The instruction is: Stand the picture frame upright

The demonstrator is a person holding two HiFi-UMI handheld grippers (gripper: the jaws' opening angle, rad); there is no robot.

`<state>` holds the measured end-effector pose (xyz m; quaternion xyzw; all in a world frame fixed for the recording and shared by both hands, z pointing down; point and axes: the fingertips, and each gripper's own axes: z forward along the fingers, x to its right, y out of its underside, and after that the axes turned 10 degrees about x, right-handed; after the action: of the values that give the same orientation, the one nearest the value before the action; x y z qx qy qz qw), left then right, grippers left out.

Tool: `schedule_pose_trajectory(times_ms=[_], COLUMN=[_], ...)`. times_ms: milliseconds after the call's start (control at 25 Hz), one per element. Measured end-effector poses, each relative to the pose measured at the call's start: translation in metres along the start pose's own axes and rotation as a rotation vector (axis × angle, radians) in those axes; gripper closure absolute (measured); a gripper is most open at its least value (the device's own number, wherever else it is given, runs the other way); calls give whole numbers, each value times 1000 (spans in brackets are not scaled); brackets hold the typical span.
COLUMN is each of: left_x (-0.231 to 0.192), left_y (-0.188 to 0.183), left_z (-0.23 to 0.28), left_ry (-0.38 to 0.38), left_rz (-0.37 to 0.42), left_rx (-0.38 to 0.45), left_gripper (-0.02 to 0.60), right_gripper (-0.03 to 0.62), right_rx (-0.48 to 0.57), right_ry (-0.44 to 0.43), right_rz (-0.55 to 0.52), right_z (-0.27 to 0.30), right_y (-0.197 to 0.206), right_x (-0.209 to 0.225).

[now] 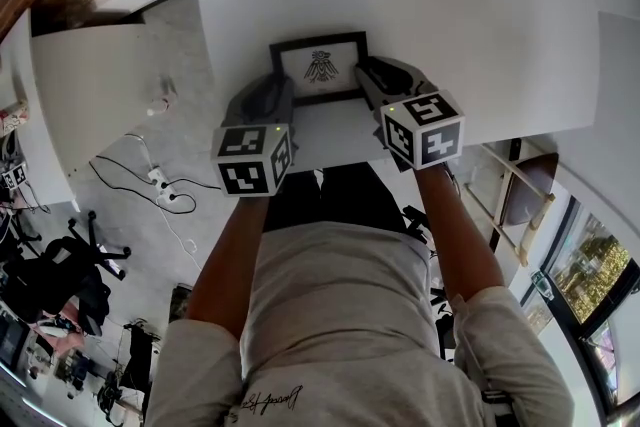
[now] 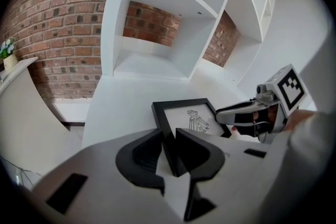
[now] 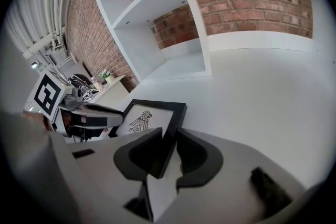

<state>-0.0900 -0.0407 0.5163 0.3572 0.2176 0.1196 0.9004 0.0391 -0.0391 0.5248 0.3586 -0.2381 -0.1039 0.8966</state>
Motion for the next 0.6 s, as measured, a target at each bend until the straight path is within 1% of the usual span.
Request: schedule_pose_trajectory(times_ms=[160, 440, 600], left_x=[1, 9, 15], left_y=[-6, -19, -25], left_z=[-4, -4, -4], left_ry=[6, 24, 44], left_rz=[-14, 7, -7], left_rx=[19, 43, 50], left_gripper=[492, 493, 494], right_gripper=[497, 499, 499], right_rx=[23, 53, 70], right_ry=[0, 17, 26], right_rz=[23, 43, 48], right_z=[-4, -11, -18], right_y=[-6, -13, -18], right_x=[-2, 4, 7])
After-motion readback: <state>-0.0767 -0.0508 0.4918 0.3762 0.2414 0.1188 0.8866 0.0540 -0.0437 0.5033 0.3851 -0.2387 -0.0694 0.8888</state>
